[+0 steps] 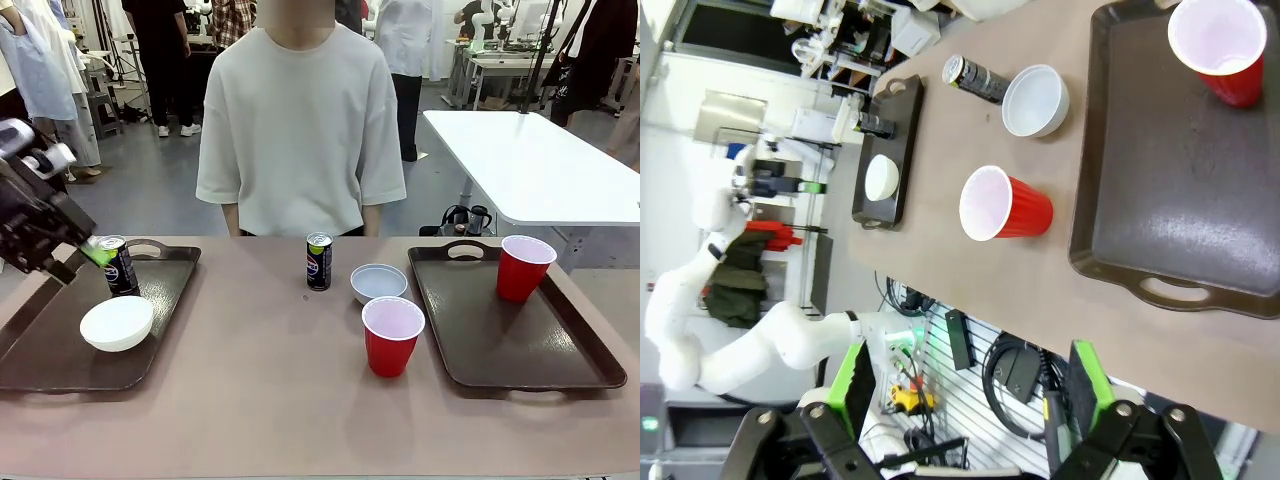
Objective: Prepare tableware on both trays.
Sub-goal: Pick up a Picnic Bowl from the table and place it on a Handle tray.
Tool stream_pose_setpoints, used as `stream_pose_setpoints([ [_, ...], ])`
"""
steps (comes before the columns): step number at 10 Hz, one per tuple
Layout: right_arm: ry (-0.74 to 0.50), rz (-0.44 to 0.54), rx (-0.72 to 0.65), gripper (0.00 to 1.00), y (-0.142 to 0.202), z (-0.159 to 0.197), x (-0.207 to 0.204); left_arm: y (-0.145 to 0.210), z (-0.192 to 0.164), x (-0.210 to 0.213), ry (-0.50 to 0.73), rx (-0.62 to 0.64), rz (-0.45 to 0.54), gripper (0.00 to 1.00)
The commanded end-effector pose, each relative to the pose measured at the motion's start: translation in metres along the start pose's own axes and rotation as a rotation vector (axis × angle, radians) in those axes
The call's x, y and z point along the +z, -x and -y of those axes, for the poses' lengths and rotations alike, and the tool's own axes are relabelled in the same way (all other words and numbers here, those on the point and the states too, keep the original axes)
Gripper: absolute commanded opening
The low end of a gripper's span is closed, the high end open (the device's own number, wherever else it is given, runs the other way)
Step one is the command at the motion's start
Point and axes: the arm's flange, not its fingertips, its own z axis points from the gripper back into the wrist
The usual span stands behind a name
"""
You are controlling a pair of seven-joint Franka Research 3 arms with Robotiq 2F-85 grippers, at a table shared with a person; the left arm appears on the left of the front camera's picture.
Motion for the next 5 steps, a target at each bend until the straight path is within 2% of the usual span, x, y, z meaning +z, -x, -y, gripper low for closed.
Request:
stream_pose_setpoints([
  [1,-0.033,0.01,0.019,1.0,-0.002,0.001,-0.002,0.013,-0.018,0.033,0.252,-0.007,-0.026,0.76],
  [3,-0.033,0.01,0.019,1.0,-0.002,0.001,-0.002,0.018,-0.048,0.055,0.443,-0.022,-0.008,0.76],
  [4,-0.033,0.01,0.019,1.0,-0.002,0.001,-0.002,0.019,-0.066,0.071,0.508,0.031,0.006,0.76],
  [5,-0.033,0.01,0.019,1.0,-0.002,0.001,-0.002,0.017,-0.083,0.089,0.548,0.069,0.062,0.76],
])
